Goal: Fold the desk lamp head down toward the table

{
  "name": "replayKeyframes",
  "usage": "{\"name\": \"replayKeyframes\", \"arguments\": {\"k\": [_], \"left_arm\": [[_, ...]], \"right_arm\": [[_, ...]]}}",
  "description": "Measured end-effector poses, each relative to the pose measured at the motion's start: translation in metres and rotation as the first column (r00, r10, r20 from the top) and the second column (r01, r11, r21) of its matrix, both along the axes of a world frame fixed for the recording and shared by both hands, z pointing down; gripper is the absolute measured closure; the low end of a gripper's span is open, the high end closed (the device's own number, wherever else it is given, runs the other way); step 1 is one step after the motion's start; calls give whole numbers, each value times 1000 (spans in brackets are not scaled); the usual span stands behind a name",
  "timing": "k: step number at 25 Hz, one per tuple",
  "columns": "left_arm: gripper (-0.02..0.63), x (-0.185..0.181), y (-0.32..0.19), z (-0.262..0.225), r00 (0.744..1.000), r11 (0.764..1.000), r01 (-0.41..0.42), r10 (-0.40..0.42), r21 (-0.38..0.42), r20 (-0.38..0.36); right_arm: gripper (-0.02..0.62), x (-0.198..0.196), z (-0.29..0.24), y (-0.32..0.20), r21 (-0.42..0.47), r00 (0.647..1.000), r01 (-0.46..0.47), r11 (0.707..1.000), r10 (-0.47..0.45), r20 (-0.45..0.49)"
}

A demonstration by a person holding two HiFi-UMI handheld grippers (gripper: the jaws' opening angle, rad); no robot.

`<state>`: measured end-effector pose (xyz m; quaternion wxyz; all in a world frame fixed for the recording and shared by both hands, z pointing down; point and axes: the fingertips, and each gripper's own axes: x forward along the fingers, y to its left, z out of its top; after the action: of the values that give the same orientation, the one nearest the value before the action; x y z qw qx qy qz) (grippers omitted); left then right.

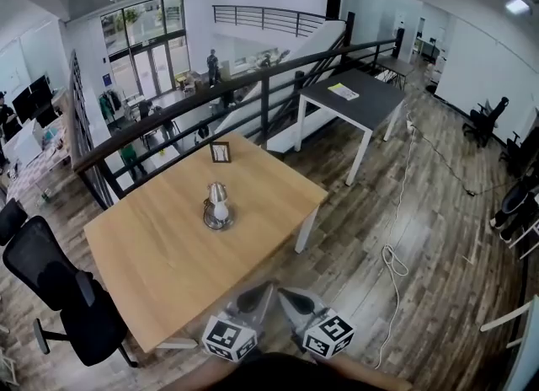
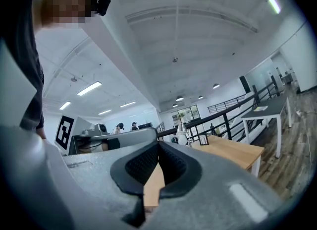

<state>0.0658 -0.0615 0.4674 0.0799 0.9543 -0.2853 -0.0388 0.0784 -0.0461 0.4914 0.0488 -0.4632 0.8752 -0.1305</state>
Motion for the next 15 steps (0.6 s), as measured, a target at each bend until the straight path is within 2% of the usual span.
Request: {"name": "replayKeyframes", "arguments": {"k": [6,15], "left_arm": [[604,-28,-70,-2,1000,1000,4,-4,-14,2],[604,-80,-148,-3,1000,1000,22,-22,-13,-15]], "right_arm": [[592,-23,-1,-68,-7,1000,-8,1000,8,6],[591,-72,-5,-146,12,1000,3,1000,-3,-18]]}}
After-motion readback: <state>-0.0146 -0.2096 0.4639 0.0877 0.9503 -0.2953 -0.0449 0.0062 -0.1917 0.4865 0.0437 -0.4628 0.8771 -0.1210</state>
